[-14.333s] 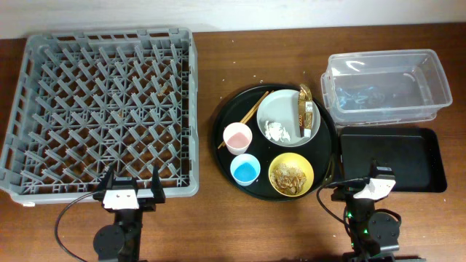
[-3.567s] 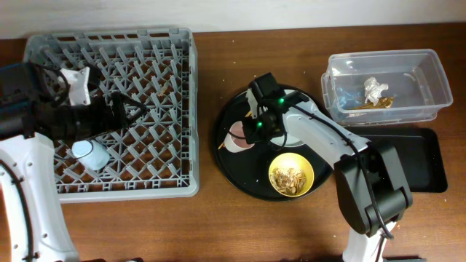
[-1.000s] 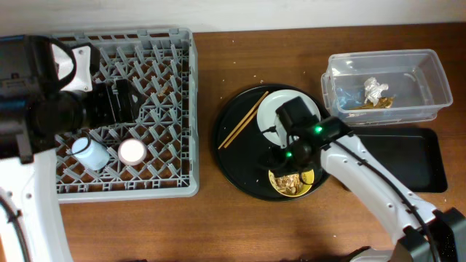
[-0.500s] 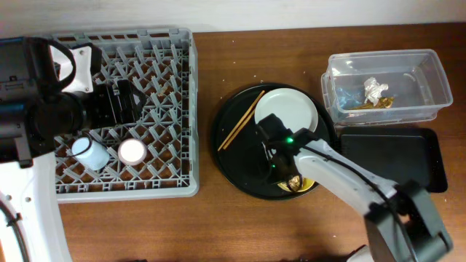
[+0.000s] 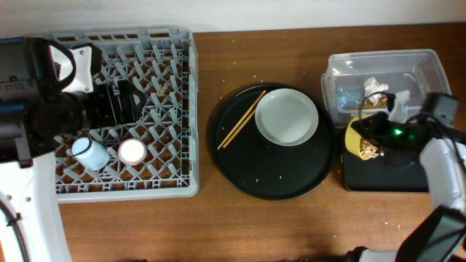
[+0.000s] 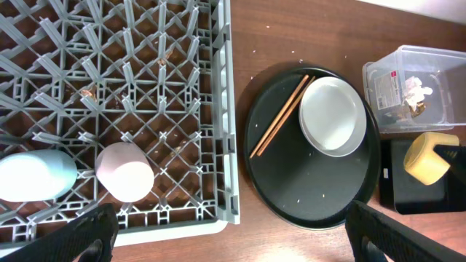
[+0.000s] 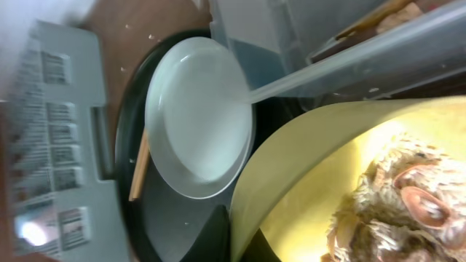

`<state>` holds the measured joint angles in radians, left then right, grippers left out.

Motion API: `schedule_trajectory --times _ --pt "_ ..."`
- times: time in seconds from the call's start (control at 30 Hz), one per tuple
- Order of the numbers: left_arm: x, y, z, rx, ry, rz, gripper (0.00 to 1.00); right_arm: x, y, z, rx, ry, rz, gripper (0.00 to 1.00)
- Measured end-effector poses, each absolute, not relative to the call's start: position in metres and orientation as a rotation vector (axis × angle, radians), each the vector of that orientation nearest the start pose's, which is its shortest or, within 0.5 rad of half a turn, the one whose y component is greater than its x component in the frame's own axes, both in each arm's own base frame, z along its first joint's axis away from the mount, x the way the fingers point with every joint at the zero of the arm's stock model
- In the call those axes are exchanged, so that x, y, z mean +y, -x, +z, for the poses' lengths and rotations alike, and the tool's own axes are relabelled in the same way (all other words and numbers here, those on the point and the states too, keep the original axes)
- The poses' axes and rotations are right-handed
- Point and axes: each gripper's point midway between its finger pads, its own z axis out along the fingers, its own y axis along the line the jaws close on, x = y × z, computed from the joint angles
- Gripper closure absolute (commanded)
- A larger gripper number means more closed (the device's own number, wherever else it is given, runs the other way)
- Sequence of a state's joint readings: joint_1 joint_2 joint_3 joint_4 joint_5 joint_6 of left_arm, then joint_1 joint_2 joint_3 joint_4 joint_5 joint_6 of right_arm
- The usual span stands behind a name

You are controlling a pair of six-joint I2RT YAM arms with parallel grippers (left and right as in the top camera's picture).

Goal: Sort waste into correct bins and load items into the dishwasher rack
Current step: 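Grasp the yellow bowl with right gripper and dump shells onto black tray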

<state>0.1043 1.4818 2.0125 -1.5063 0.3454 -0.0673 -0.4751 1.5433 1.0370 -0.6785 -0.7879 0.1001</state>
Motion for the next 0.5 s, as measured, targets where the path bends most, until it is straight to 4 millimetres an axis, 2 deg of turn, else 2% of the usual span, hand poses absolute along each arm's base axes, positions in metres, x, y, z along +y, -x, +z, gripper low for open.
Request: schedule_trajectory --times 0.07,0.13,0.27,0.3,0.33,0.5 --pt "-0.026 -0.314 0.357 2.513 0.081 -0.424 0.01 -0.059 -0.347 0.133 2.325 -0.544 1.073 0.96" --pt "-0.026 -0.314 0.357 2.513 0.081 -0.424 0.01 -0.076 -0.343 0.147 2.17 -0.558 1.227 0.96" --pt "-0.026 -0.314 0.357 2.513 0.082 -0.424 0.01 -0.124 -0.327 0.166 1.957 -0.655 1.291 0.96" --pt "-0.026 -0.314 0.357 2.513 0.082 -0.424 0.01 -0.13 -0.323 0.17 1.922 -0.667 1.3 0.96" --pt "-0.026 -0.314 0.357 2.513 0.081 -0.424 0.01 -0.133 -0.32 0.173 1.893 -0.679 1.319 0.96" --pt "-0.026 -0.314 0.357 2.513 0.081 -0.424 0.01 -0.122 -0.309 0.153 1.862 -0.713 1.387 0.96"
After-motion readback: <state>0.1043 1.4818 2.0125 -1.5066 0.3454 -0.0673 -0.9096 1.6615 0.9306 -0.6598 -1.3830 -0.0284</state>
